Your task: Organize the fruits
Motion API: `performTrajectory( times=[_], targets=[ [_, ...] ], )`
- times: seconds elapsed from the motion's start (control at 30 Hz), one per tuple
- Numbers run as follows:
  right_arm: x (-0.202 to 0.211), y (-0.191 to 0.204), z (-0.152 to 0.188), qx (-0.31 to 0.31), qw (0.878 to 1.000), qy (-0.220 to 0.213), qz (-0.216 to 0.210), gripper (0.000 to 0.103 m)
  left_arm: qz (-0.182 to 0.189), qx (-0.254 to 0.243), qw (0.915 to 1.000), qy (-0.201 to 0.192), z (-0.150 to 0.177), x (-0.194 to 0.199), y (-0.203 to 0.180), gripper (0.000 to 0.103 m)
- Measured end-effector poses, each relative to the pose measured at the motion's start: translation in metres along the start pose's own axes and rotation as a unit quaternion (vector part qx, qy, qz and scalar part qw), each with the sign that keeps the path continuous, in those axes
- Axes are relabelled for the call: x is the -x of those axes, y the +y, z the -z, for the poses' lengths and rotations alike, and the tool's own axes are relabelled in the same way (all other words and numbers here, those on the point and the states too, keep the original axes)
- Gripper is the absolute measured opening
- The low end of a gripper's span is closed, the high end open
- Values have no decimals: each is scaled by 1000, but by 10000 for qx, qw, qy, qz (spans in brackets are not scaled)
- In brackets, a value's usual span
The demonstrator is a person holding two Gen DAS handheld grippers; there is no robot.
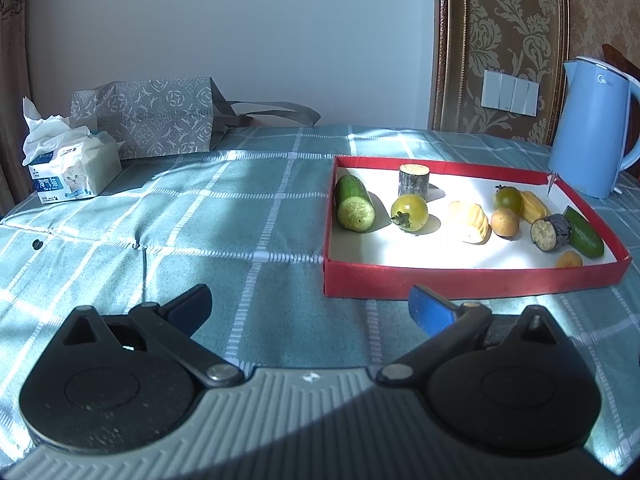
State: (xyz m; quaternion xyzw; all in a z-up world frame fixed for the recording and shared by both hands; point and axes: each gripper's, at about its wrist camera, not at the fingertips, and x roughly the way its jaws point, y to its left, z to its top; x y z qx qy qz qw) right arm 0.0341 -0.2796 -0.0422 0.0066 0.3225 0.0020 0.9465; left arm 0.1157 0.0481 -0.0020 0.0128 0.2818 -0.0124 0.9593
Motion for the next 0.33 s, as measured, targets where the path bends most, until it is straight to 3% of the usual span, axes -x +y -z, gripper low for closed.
performTrajectory(
  times=[0.33],
  targets=[
    [0,0,0,-1,10000,1,-2,103,-94,-143,9996,-212,1,6,-4,103]
  ],
)
